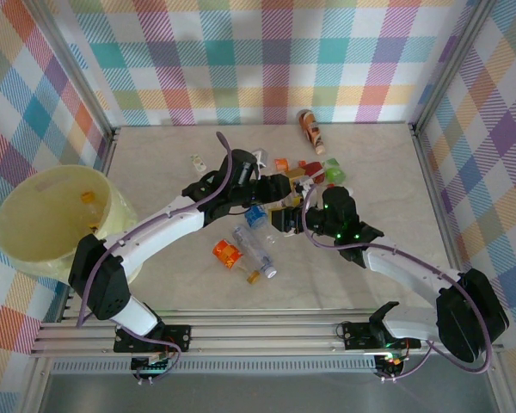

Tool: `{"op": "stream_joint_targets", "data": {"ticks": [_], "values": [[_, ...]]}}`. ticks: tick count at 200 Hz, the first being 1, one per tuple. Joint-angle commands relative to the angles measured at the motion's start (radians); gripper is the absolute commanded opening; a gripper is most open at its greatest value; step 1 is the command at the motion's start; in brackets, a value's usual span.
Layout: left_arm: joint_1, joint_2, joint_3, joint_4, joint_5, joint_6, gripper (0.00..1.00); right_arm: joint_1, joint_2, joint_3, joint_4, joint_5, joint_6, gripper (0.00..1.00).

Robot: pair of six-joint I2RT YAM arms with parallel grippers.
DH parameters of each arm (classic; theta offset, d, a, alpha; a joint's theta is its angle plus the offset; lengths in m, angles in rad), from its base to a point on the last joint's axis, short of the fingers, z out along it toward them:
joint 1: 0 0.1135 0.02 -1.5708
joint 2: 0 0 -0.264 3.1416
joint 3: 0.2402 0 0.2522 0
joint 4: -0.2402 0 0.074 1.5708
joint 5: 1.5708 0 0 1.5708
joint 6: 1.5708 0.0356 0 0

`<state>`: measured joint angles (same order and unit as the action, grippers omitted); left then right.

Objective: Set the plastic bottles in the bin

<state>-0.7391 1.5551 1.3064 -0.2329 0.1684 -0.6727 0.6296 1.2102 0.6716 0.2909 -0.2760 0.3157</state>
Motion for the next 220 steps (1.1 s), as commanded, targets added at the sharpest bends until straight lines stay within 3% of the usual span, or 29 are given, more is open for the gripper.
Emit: {"op": "stream_joint_targets", "data": {"ticks": [1,40,92,144,172,197,220], "values": [[-0.008,-0.002,0.019,-0.001,-0.084,-0.016,0.53,0.004,-0.009,0.036,0.011,-0.052,-0.051,0.74],[-0.008,-0.034,0.011,-0.025,-0.178,-0.021,0.52,0.004,-0.028,0.034,-0.031,-0.051,-0.125,1.0],[-0.006,-0.131,-0.006,-0.131,-0.355,-0.001,0.5,0.004,-0.094,0.009,-0.066,0.052,-0.198,1.0],[-0.005,-0.306,-0.035,-0.245,-0.588,0.037,0.49,0.003,-0.104,-0.013,-0.04,0.22,-0.162,1.0],[0.001,-0.385,-0.001,-0.383,-0.725,0.07,0.48,0.004,-0.097,-0.005,-0.035,0.293,-0.146,1.0],[0.004,-0.459,0.031,-0.481,-0.855,0.107,0.47,0.004,-0.093,-0.008,-0.002,0.312,-0.138,1.0],[0.014,-0.528,0.062,-0.508,-0.903,0.167,0.47,0.004,-0.092,-0.011,0.022,0.307,-0.138,1.0]]}}
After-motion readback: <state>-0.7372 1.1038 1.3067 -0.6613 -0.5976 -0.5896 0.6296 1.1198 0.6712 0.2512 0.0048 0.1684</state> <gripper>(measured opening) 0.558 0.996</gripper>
